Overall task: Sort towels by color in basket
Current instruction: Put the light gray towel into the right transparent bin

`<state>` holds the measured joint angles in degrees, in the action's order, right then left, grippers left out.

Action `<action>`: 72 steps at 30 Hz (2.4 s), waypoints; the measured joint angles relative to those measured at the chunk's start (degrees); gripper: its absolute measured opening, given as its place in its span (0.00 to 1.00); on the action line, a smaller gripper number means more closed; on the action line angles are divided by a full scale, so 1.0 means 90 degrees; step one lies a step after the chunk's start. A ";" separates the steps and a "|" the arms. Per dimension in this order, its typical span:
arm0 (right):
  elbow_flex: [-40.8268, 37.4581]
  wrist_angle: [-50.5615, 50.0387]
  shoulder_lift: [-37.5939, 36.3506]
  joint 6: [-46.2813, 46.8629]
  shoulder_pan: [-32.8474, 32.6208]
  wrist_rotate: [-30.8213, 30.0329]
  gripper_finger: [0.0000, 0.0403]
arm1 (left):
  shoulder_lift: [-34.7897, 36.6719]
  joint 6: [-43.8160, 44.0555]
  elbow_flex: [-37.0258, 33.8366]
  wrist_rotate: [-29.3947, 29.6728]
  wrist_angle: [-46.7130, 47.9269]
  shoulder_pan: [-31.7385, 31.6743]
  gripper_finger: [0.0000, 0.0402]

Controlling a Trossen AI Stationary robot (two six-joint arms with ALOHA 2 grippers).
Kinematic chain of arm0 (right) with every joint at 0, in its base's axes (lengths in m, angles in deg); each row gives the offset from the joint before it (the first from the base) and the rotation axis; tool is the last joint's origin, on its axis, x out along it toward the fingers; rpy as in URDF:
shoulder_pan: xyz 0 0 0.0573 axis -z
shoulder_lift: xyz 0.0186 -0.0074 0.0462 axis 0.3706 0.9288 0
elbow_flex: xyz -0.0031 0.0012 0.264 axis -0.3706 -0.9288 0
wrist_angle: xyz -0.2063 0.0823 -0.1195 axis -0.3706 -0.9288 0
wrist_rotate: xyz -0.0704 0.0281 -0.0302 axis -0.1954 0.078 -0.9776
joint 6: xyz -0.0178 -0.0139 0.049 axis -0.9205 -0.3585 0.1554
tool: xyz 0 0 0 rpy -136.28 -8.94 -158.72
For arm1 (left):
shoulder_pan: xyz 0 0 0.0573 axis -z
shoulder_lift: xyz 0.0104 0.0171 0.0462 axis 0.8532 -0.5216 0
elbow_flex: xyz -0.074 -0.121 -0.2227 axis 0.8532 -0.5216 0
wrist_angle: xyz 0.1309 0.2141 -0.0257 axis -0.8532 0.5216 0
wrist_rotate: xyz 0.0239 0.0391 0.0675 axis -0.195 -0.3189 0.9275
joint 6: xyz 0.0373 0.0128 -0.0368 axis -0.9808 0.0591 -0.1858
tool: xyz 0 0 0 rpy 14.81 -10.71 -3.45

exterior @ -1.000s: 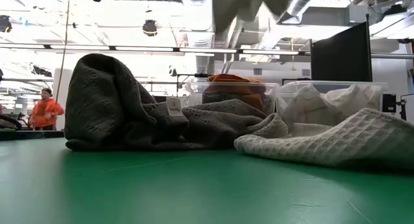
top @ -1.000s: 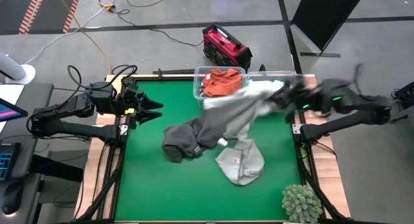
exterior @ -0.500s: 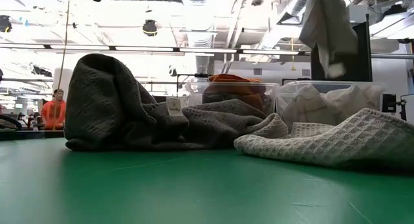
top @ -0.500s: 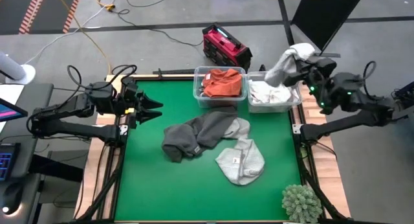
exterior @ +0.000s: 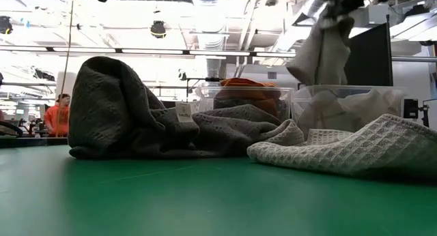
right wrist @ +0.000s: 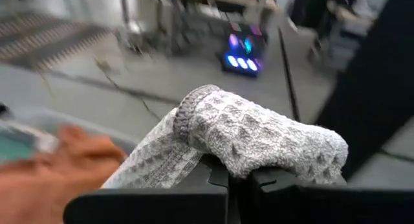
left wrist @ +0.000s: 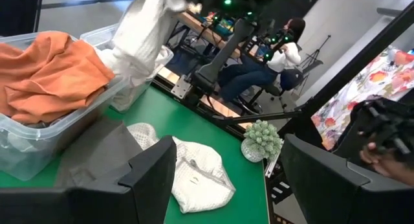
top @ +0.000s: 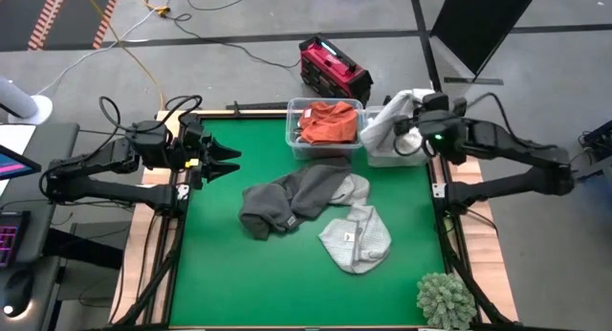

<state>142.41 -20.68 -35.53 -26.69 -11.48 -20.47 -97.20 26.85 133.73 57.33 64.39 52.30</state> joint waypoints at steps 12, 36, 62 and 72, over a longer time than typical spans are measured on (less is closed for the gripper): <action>0.0000 -0.2794 0.0666 0.1597 0.1663 0.0622 0.06 | 0.0000 0.0168 0.0000 0.0011 0.0002 0.0001 0.66; 0.0000 -0.1939 0.3214 0.0357 0.3647 0.4875 0.07 | 0.0000 0.0206 0.0000 0.0211 0.0091 0.0002 0.66; -0.0598 -0.1084 0.3790 -0.0480 0.4314 0.6697 0.24 | 0.0000 0.0241 0.0000 0.0221 0.0097 0.0002 0.66; 0.0321 -0.2102 0.2789 -0.0703 0.4377 0.6728 0.53 | 0.0000 0.0095 0.0000 0.0217 0.0095 0.0002 0.66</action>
<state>145.30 -39.59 -10.43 -33.02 27.91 40.08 -97.20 27.71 133.73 59.29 65.24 52.32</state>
